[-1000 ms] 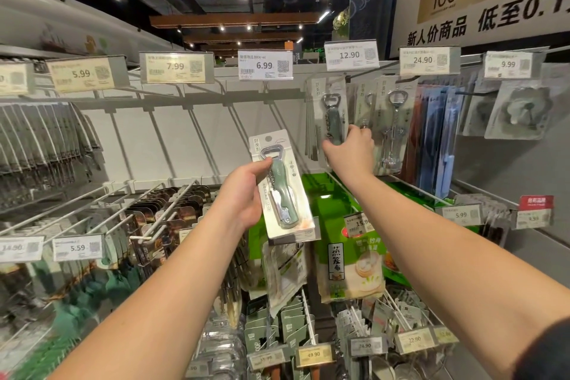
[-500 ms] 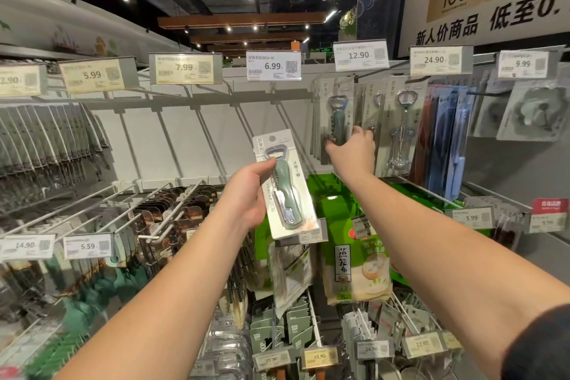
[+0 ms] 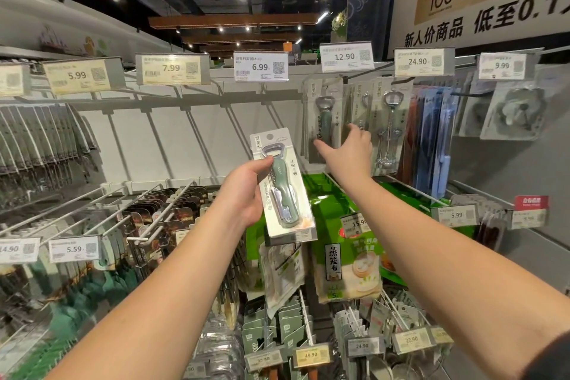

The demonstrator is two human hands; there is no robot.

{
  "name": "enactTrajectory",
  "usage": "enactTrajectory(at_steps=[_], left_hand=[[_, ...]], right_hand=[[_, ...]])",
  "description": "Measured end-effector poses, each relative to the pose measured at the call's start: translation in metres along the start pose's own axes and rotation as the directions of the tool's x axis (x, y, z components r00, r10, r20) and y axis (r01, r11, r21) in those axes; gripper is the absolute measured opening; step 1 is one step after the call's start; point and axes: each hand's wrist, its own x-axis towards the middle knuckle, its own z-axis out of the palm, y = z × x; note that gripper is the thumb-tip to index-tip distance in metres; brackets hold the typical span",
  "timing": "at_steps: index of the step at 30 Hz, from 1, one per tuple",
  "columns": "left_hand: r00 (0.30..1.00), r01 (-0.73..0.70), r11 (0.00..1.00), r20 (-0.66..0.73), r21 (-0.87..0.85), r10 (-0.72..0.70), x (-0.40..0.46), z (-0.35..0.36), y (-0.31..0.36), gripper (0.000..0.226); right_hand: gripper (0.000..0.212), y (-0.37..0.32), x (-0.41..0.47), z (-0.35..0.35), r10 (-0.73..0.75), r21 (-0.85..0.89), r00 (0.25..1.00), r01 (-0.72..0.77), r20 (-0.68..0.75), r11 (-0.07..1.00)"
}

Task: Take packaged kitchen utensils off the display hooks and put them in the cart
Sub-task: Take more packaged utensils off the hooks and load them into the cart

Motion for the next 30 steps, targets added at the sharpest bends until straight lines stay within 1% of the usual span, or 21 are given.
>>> enactTrajectory(at_steps=[2, 5, 7, 9, 11, 13, 15, 20, 22, 24, 26, 28, 30], left_hand=[[1.0, -0.005, 1.0, 0.011, 0.008, 0.005, 0.002, 0.001, -0.001, 0.016], [0.999, -0.019, 1.0, 0.028, 0.015, 0.018, 0.004, 0.003, -0.004, 0.017], [0.999, -0.044, 0.999, 0.032, 0.017, 0.043, 0.007, 0.007, -0.007, 0.017], [0.997, -0.073, 0.996, 0.036, 0.042, 0.071, 0.009, 0.013, -0.011, 0.018], [0.995, -0.091, 0.994, 0.044, 0.066, 0.088, 0.012, 0.019, -0.015, 0.02], [0.994, -0.094, 0.993, 0.057, 0.069, 0.09, 0.014, 0.025, -0.019, 0.023], [0.994, -0.082, 0.995, 0.076, 0.048, 0.078, 0.014, 0.033, -0.022, 0.022], [0.987, -0.106, 0.994, 0.122, 0.023, 0.102, 0.017, 0.05, -0.024, 0.026], [0.981, -0.13, 0.991, 0.148, 0.026, 0.125, 0.017, 0.057, -0.02, 0.024], [0.976, -0.153, 0.987, 0.167, 0.051, 0.143, 0.017, 0.063, -0.016, 0.021], [0.97, -0.185, 0.973, 0.183, 0.141, 0.158, 0.019, 0.068, -0.013, 0.021], [0.967, -0.223, 0.946, 0.177, 0.234, 0.184, 0.021, 0.07, -0.01, 0.021], [0.964, -0.253, 0.925, 0.152, 0.285, 0.217, 0.022, 0.073, -0.008, 0.021]], right_hand=[[0.077, -0.003, -0.015, -0.012, -0.023, 0.092, 0.999, 0.02, 0.03, 0.996], [0.05, -0.006, -0.049, -0.034, -0.06, 0.249, 0.989, 0.025, 0.135, 0.968], [0.041, -0.003, -0.076, -0.042, -0.096, 0.261, 0.975, 0.041, 0.202, 0.965], [0.047, 0.003, -0.098, -0.041, -0.11, 0.233, 0.956, 0.045, 0.272, 0.971], [0.061, 0.007, -0.112, -0.034, -0.111, 0.186, 0.937, 0.05, 0.332, 0.981], [0.07, 0.01, -0.119, -0.027, -0.11, 0.131, 0.931, 0.068, 0.349, 0.989], [0.071, 0.011, -0.121, -0.026, -0.123, 0.099, 0.942, 0.097, 0.312, 0.99], [0.052, 0.012, -0.111, -0.036, -0.166, 0.073, 0.971, 0.155, 0.171, 0.985], [0.057, 0.013, -0.105, -0.038, -0.161, 0.068, 0.978, 0.153, 0.135, 0.986], [0.068, 0.012, -0.099, -0.042, -0.15, 0.059, 0.984, 0.145, 0.095, 0.988], [0.076, 0.01, -0.091, -0.048, -0.145, 0.057, 0.988, 0.142, 0.054, 0.988], [0.078, 0.006, -0.084, -0.054, -0.157, 0.068, 0.987, 0.155, 0.022, 0.986], [0.079, 0.004, -0.076, -0.058, -0.149, 0.077, 0.989, 0.149, 0.004, 0.986]])
